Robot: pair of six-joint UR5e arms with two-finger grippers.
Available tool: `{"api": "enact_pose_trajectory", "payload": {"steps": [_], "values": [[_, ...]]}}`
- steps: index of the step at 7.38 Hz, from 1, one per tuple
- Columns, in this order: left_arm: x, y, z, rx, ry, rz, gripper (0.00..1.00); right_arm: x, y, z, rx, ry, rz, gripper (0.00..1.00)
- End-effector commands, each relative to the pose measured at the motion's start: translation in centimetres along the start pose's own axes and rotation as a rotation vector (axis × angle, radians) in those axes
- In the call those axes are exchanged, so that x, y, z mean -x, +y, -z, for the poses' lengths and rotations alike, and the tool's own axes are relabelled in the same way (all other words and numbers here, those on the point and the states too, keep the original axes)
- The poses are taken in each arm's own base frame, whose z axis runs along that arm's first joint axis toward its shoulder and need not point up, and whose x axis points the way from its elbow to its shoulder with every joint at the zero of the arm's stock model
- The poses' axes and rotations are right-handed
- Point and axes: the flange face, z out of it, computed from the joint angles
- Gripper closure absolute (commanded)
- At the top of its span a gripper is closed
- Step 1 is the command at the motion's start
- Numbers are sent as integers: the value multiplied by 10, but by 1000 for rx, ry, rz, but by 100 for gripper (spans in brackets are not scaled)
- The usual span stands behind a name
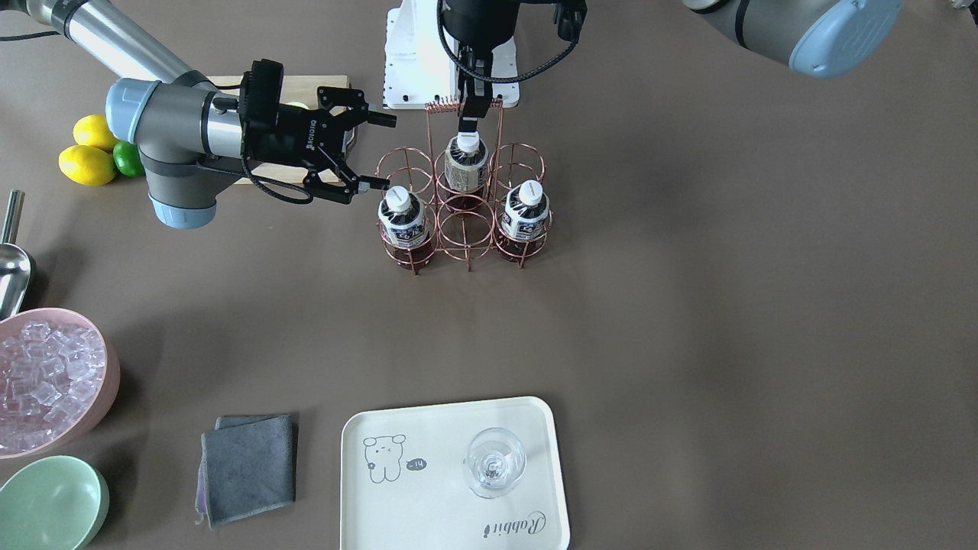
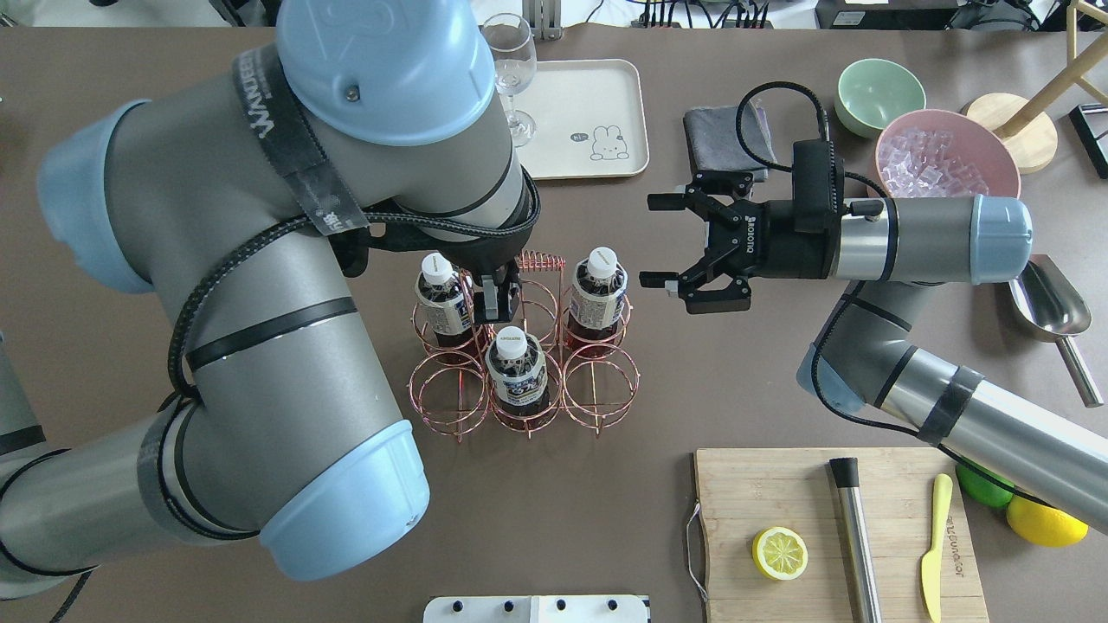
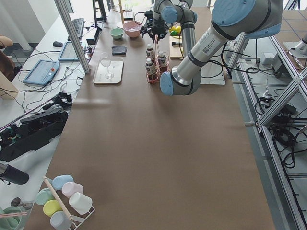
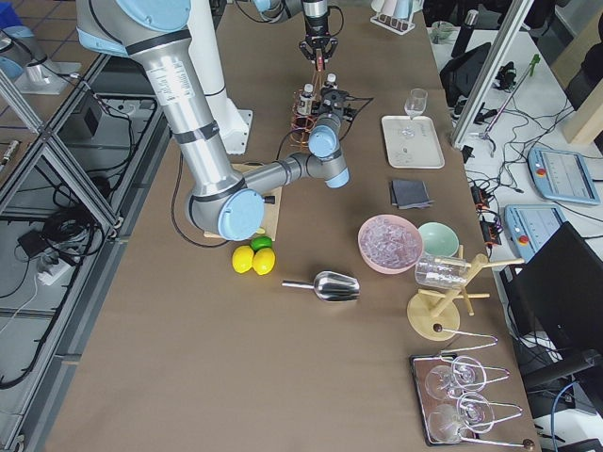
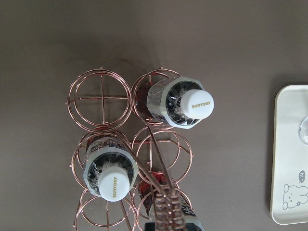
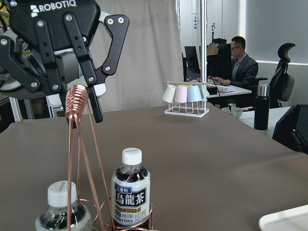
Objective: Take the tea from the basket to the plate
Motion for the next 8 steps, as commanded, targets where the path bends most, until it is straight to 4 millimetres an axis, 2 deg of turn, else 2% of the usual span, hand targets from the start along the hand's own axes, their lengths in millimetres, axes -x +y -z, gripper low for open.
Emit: {"api": "enact_pose_trajectory", "payload": {"steps": [1,5,7,8], "values": [[0,0,0,-1,0,0,100,31,15,-47,-19,-4,-41,1],[0,0,0,-1,0,0,100,28,25,-50,5,12,13,3],[0,-1,0,0,0,0,100,27,26,-51,5,19,10,27],[-1,-1,0,-1,1,1,100,28,29,-50,9,18,7,44]]}}
